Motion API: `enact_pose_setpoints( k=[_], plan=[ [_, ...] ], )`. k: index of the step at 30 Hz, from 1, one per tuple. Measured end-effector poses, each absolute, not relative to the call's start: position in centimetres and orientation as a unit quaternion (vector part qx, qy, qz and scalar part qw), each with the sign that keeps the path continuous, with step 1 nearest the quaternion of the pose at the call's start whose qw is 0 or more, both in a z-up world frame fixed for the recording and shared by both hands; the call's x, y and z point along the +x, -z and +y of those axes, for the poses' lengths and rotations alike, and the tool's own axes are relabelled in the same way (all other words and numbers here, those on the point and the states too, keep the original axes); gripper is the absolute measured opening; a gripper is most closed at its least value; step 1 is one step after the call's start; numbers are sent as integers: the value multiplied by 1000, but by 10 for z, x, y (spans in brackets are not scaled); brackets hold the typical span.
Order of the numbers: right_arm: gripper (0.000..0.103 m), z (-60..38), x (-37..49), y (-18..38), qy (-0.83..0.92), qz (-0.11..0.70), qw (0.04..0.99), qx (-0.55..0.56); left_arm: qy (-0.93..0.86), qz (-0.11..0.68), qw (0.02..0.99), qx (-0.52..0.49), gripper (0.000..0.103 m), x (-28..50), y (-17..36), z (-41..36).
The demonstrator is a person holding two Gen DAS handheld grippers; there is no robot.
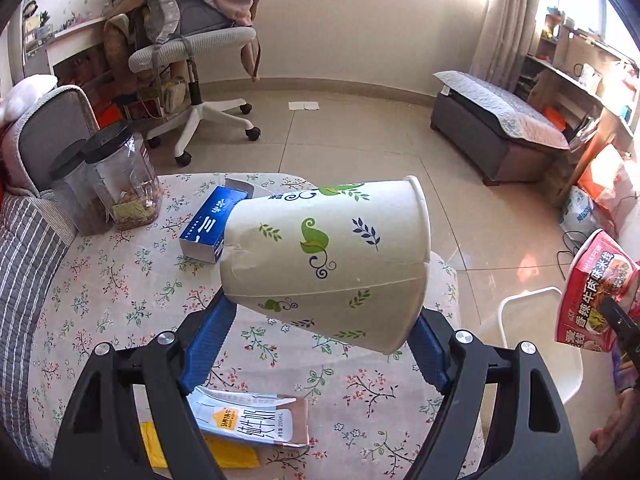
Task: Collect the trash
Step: 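Carry the paper cup with the left gripper while the right gripper drops the noodle cup into the bin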
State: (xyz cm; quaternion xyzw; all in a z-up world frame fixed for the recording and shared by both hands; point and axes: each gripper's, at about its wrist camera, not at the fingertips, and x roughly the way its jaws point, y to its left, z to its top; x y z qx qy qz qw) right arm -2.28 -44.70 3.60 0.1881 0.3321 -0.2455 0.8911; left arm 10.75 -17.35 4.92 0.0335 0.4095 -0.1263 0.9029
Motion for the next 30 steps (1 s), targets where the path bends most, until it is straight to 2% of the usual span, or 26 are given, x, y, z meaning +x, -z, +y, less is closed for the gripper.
enact_pose_setpoints(
  k=[9,12,17,24,30],
  plan=[
    [79,-495,-41,-8,293,377,851,221,192,411,889,64,78,84,-46,-254],
    [89,-506,-53,-13,315,365,846,229,213,414,882,71,78,76,-43,-280],
    [95,-523,-70,-25,373,337,836,219,250,421,868,80,79,62,-37,-324],
    [96,-538,-92,-39,454,304,823,157,293,430,850,84,79,46,-32,-376],
    [96,-562,-113,-42,493,296,805,146,319,430,840,89,79,35,-31,-413]
  ],
)
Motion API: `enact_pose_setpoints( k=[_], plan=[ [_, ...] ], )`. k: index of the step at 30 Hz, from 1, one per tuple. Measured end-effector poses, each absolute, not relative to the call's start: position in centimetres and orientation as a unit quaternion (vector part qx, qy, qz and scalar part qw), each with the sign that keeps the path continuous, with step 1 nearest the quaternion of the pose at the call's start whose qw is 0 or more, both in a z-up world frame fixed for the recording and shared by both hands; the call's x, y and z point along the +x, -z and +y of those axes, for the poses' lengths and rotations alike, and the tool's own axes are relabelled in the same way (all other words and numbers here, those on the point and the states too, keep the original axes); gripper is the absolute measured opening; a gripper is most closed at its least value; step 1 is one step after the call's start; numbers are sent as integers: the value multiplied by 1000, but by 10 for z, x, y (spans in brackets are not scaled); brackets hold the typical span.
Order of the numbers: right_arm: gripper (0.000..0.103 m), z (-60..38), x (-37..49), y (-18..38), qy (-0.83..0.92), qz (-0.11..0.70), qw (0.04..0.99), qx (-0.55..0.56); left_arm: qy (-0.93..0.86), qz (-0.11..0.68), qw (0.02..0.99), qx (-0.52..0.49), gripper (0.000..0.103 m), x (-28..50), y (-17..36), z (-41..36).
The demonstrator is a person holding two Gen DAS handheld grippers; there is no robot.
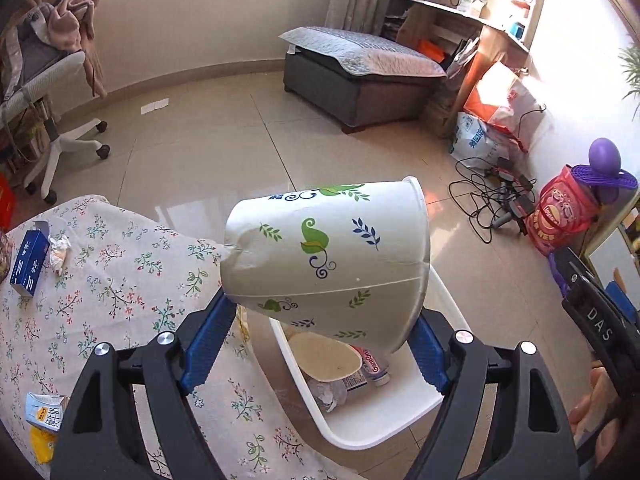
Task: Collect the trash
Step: 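Carry the paper cup with the left gripper while the right gripper drops the noodle cup into the bin, then open the left gripper over the bin to drop the paper cup, then move both tools back over the table toward the milk carton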
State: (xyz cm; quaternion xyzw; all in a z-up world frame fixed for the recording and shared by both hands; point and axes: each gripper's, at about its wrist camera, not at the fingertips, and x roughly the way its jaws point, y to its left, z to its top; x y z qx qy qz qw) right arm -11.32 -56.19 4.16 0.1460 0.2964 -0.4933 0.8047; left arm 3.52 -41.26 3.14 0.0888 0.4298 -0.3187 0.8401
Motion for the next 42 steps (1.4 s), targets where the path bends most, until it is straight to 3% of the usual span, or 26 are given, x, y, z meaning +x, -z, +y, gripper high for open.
enact_pose_setpoints(
  k=[9,18,42],
  plan=[
    [96,-587,-132,-37,526,292,780,171,348,446,821,83,79,27,-27,-450],
    [96,-571,-125,-43,528,281,787,151,334,451,823,86,86,32,-24,-442],
    [96,-419,-27,-37,364,309,878,37,126,418,898,62,92,60,-26,-249]
  ],
)
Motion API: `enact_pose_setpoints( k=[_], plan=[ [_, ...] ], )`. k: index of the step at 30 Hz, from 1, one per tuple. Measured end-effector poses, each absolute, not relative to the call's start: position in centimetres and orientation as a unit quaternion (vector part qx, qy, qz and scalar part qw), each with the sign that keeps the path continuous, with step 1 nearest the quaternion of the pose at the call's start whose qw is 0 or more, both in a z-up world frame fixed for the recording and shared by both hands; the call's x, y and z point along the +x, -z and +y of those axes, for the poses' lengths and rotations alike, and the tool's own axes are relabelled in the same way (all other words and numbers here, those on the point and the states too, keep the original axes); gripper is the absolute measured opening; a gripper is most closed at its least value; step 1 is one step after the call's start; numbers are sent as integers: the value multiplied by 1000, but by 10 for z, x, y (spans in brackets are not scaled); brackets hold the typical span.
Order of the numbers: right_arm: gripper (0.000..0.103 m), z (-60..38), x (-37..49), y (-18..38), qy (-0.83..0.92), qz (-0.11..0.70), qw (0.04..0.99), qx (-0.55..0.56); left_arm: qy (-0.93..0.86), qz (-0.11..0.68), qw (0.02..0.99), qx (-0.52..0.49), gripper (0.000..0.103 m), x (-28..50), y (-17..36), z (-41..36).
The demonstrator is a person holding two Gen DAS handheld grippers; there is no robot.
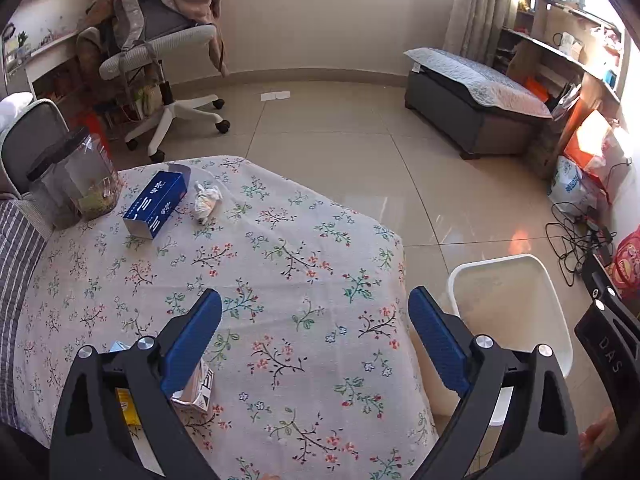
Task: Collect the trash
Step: 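Move both tools back over the table toward the milk carton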
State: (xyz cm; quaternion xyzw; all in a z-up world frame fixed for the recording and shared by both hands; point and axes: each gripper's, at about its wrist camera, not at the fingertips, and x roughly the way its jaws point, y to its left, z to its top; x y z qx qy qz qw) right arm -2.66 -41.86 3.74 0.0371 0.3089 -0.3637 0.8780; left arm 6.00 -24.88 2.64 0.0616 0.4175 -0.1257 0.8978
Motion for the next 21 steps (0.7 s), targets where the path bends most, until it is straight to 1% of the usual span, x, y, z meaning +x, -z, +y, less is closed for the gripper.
enact_pose_setpoints(
  k=[7,12,15,18,21],
  plan=[
    [96,-372,-1,-34,311,320,895,-3,74,430,898,55,92,70,-16,-183],
    [96,-342,15,-32,270,328,905,-22,53,439,894,75,92,75,-9,-144],
    [96,-325,24,-27,244,340,908,-30,62,466,876,107,92,80,1,-125],
    [96,-309,31,-22,229,346,909,-40,93,515,839,149,92,90,20,-114],
    [96,-299,38,-23,221,348,910,-44,129,547,796,225,92,92,41,-117]
  ],
)
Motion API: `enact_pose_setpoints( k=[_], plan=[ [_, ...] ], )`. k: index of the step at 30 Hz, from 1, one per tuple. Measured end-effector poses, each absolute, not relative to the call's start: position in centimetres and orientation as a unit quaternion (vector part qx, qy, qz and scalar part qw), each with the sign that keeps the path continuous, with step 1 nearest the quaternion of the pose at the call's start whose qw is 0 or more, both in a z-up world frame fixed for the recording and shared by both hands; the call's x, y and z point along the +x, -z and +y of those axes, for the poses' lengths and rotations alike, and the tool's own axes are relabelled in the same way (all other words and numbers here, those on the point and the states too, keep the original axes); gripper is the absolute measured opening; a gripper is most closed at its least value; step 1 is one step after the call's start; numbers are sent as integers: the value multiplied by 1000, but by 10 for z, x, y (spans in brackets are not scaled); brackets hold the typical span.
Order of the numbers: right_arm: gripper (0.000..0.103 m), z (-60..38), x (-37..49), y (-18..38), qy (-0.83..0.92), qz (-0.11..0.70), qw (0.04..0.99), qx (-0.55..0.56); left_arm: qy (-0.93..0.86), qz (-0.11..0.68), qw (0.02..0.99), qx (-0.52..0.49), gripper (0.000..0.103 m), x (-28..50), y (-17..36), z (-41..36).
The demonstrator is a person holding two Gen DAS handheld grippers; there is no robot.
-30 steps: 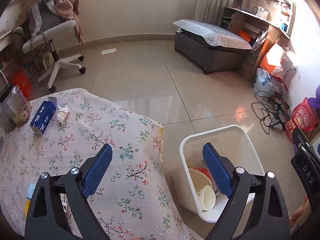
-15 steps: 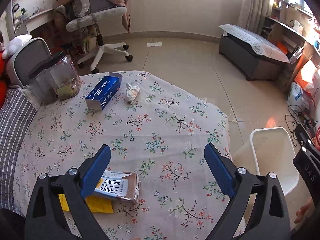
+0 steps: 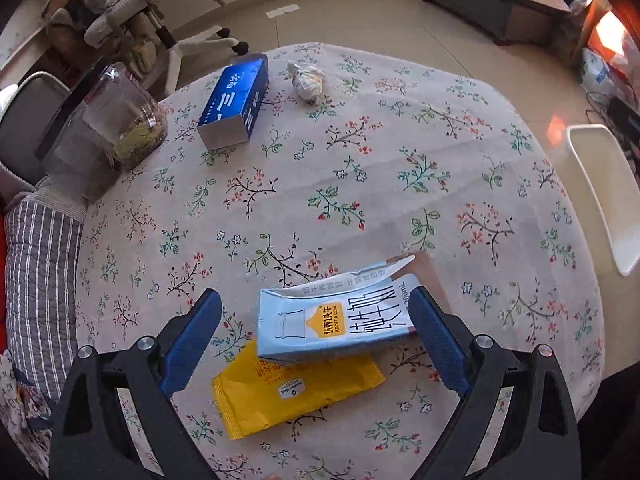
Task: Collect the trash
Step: 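Move both tools back over the table toward the milk carton, then grasp the light blue milk carton with the left gripper and lift it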
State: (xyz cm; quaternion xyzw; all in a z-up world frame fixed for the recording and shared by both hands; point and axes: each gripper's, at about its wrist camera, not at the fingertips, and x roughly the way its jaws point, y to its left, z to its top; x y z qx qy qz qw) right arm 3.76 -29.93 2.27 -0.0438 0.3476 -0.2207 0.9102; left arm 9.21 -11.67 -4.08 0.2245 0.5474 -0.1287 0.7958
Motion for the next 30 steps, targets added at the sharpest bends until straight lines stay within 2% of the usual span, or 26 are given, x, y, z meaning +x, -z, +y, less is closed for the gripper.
enact_pose_setpoints(
  k=[5,9,16,27,29,30],
  plan=[
    [96,-297,43,-21,226,352,907,-43,208,577,721,320,92,98,64,-131],
    [96,-311,47,-20,247,356,901,-26,261,590,686,336,92,107,68,-144],
    [96,-334,51,-10,277,374,885,-1,350,568,641,379,92,93,59,-164],
    [96,-340,56,-7,288,380,879,14,367,559,588,454,92,84,83,-183],
    [96,-340,56,-7,290,381,878,15,365,559,595,448,88,83,89,-177],
    [96,-341,57,-8,290,381,878,16,366,564,598,436,73,85,89,-172]
  ],
)
